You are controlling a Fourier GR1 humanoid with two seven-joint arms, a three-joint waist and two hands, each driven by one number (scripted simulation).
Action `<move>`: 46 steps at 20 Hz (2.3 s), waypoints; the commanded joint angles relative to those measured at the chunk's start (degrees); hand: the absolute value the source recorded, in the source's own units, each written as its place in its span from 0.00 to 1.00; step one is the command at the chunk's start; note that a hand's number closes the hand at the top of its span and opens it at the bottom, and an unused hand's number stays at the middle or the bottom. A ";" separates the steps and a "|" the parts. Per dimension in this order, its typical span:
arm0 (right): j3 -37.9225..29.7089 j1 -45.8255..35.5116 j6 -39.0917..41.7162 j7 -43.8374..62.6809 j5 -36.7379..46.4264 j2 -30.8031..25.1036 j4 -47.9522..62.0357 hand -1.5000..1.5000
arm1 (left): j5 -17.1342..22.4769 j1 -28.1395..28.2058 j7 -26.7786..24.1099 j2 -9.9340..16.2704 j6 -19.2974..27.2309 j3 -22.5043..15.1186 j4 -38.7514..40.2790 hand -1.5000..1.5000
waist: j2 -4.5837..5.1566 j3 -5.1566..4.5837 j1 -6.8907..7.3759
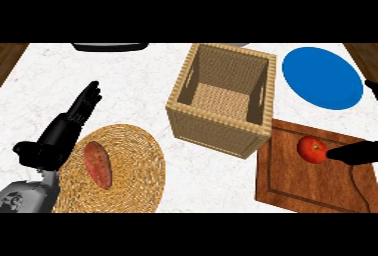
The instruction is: Pick the tomato from the cutting board and place it in the basket
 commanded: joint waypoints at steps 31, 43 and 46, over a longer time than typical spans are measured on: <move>-7.08 18.50 3.94 3.00 6.76 11.11 -15.51 0.00 | -0.38 -0.32 6.35 -1.12 -5.26 5.05 -7.11 0.50 | 0.71 0.63 1.58; -11.09 14.82 7.33 -7.59 11.82 19.97 -9.32 0.00 | -4.59 0.01 2.45 -5.49 -7.70 7.06 -2.67 0.50 | 0.81 0.60 1.55; -10.47 12.86 8.04 -6.04 14.02 22.80 -9.54 0.00 | -6.44 1.01 4.16 -7.60 -6.55 5.70 -5.27 0.50 | 0.80 0.60 1.62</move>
